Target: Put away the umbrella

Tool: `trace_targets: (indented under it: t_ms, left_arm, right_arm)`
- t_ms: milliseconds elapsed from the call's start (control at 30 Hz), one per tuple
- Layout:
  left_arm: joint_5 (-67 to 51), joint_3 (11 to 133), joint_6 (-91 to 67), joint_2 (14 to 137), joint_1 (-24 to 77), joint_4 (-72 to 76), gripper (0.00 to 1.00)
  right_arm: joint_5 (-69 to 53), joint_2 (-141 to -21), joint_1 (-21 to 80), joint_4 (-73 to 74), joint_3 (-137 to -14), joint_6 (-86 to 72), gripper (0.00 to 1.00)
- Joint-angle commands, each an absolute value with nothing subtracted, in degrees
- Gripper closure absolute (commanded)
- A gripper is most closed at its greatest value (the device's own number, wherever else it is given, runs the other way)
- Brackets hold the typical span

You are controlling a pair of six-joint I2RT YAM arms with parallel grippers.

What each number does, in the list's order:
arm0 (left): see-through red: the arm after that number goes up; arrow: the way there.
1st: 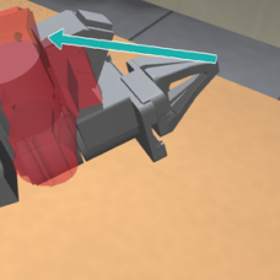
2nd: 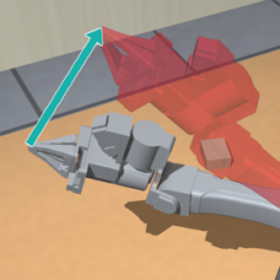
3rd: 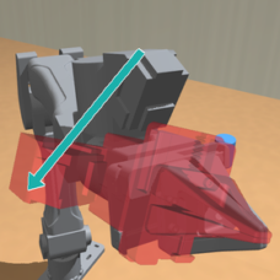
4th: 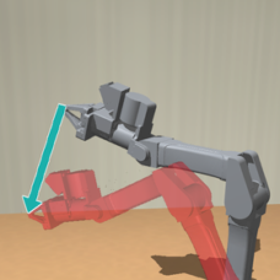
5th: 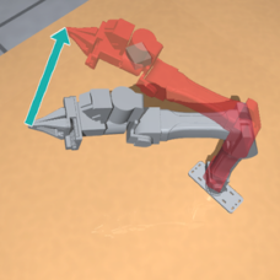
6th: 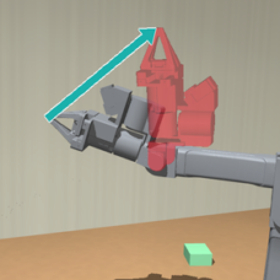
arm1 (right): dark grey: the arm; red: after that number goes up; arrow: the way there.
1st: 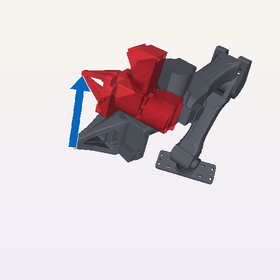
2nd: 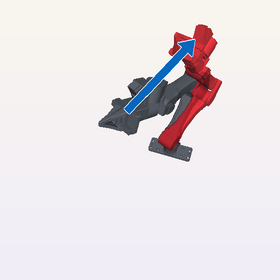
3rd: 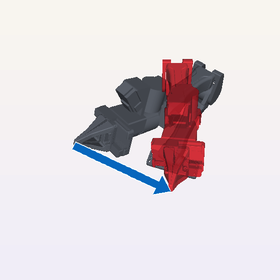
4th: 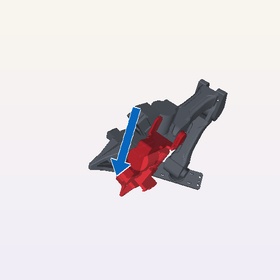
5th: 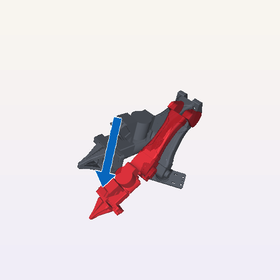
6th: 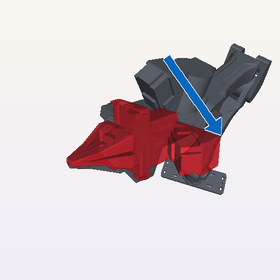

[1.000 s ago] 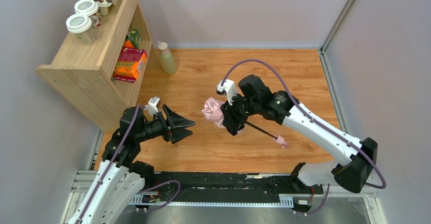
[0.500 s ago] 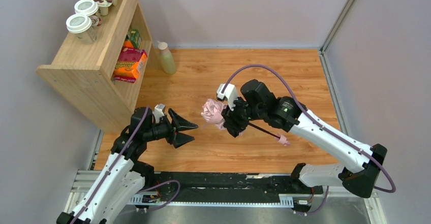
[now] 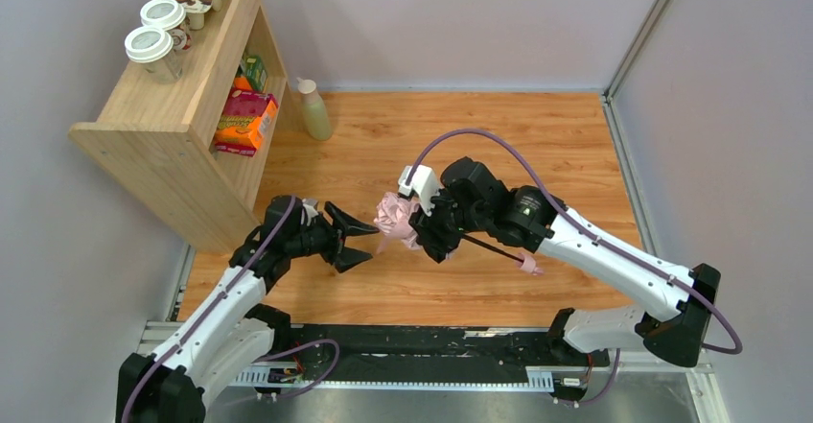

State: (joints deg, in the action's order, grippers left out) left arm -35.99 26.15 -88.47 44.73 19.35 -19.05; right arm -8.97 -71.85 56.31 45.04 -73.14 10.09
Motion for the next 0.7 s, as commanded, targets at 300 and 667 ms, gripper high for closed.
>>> trace_targets:
  t_ms: [300, 667]
  left_arm:
    - [-32.9, 28.0, -131.6, 54.8, 22.9, -14.6, 0.28]
    - [-30.5, 29.2, -133.1, 60.4, 24.9, -9.3, 0.35]
  right_arm:
    - [5.3, -74.0, 59.6, 34.7, -74.8, 9.5, 1.0]
    - [6.4, -76.5, 63.6, 32.2, -74.2, 7.9, 1.0]
